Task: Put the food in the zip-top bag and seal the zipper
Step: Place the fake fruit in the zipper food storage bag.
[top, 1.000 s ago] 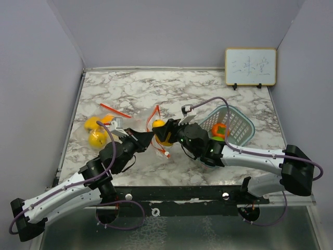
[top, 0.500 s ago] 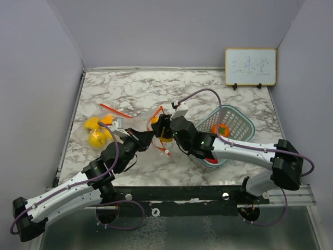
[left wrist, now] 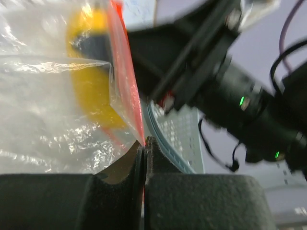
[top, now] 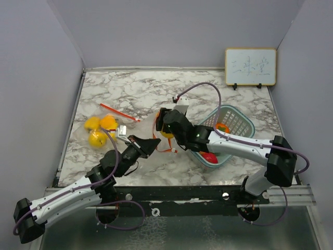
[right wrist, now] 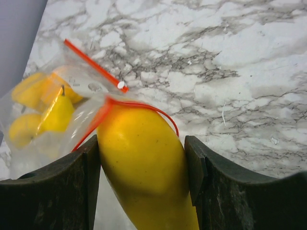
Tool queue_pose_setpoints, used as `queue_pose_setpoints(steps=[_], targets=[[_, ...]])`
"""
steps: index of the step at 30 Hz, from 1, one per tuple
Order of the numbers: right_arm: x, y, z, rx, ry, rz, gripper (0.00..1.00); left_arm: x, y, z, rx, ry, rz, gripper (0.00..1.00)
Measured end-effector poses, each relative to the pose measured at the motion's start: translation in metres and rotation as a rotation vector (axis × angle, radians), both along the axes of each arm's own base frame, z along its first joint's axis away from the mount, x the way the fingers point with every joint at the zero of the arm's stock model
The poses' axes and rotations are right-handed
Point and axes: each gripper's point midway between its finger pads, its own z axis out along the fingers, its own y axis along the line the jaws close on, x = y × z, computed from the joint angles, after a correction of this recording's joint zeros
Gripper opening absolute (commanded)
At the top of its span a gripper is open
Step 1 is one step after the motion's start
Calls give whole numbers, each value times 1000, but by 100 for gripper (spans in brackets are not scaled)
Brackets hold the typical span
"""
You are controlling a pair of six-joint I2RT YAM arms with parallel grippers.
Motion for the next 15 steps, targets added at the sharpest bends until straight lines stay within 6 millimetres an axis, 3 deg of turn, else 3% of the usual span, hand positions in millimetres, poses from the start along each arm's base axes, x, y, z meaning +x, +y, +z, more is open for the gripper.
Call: queue_pose_setpoints(steps=[4, 11, 15], targets=[[12, -9, 16, 24, -12, -105, 31, -17, -11, -14, -13, 15, -102, 0], [2, -38, 2, -4, -25, -118, 19, -22, 2, -12, -80, 10, -79, 0], [-11, -43, 18, 61, -81, -25, 29, -22, 12, -33, -128, 30, -49, 0]])
